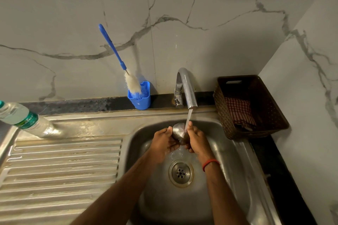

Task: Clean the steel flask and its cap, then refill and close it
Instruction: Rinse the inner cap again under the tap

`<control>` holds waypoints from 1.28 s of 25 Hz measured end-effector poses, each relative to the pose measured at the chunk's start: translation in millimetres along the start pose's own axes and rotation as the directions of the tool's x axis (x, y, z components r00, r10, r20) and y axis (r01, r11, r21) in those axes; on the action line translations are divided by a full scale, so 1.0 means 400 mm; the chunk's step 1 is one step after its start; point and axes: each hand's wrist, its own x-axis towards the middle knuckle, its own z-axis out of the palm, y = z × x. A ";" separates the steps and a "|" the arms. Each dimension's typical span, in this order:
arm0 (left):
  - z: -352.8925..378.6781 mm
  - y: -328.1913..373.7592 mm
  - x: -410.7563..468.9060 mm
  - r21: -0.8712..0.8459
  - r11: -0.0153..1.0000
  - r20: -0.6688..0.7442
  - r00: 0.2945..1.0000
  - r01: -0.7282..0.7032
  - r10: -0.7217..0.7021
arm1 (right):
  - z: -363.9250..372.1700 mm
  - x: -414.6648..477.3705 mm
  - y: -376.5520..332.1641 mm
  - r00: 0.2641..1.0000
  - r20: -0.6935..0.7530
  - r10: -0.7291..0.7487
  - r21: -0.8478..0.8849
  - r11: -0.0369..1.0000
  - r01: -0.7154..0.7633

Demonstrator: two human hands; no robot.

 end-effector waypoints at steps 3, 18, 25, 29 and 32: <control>0.018 0.027 -0.003 -0.185 0.979 0.050 0.995 0.090 -0.082 | -0.019 -0.003 0.023 0.977 0.036 -0.209 -0.276 0.938 0.211; -0.007 0.015 -0.028 0.060 0.997 0.060 0.997 0.040 -0.043 | -0.011 -0.013 0.006 0.882 -0.102 -0.459 -0.332 0.852 0.405; -0.001 0.029 -0.041 -0.077 0.987 0.046 0.990 0.138 -0.135 | -0.007 -0.017 0.026 0.916 0.036 -0.401 -0.153 0.903 0.401; 0.010 0.032 -0.043 0.109 0.990 0.043 0.995 0.086 -0.091 | -0.034 -0.014 0.010 0.912 -0.046 -0.407 -0.195 0.899 0.391; 0.008 0.032 -0.035 0.104 0.994 -0.003 1.000 0.029 -0.029 | -0.030 0.000 -0.006 0.891 -0.047 -0.452 -0.282 0.861 0.422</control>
